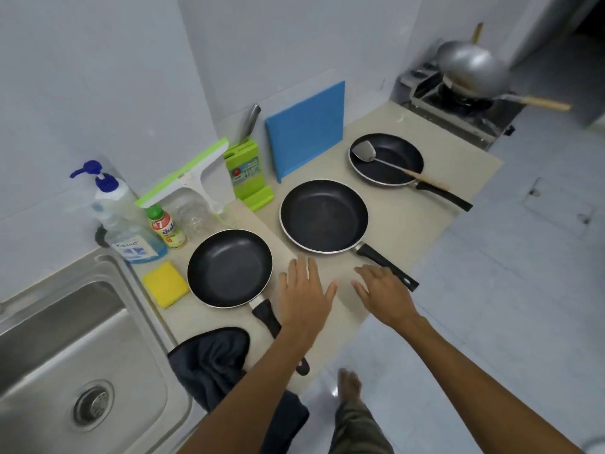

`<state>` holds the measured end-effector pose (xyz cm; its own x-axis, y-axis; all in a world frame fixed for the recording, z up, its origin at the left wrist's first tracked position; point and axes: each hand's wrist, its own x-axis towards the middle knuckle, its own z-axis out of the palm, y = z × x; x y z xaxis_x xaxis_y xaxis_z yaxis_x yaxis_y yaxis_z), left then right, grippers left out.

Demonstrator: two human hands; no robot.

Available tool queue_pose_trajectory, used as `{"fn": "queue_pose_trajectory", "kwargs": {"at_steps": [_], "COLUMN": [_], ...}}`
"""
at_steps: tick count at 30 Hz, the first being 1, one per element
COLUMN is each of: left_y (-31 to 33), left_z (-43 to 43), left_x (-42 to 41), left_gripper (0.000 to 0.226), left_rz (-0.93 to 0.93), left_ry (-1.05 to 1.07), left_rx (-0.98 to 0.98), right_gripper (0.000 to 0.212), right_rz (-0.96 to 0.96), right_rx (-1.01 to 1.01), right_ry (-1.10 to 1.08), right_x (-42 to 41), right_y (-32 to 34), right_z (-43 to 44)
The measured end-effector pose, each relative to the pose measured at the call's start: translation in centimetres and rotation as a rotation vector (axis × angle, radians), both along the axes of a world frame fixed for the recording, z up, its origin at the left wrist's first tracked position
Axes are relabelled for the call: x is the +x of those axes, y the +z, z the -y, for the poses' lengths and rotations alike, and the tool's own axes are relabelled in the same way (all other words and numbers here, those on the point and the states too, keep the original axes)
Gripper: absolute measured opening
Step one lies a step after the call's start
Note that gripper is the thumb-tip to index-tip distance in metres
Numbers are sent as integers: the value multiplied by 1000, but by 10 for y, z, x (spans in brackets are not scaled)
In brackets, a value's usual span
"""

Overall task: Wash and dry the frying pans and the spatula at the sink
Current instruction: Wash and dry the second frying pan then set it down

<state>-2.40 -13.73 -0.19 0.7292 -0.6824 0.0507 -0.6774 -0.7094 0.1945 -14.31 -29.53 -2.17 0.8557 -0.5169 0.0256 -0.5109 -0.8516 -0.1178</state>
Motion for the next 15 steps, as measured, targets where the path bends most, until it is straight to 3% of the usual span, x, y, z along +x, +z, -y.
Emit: {"fn": "queue_pose_trajectory", "kwargs": {"at_steps": [8, 11, 15], "left_y": [-35, -48, -73], "left_z": [141, 182, 222], "left_x": [-26, -35, -27], "left_gripper": [70, 101, 69], "left_rz": [-236, -477, -1037], "left_ry": [4, 133, 551], "left_rx": [109, 124, -74], "right_gripper": [38, 42, 63], "right_rz": [-62, -104, -183], "right_rx": [96, 245, 641], "right_ry": [-11, -34, -91], "right_x": [-12, -18, -17], "right_y": [-34, -53, -77], "right_z": [128, 153, 168]}}
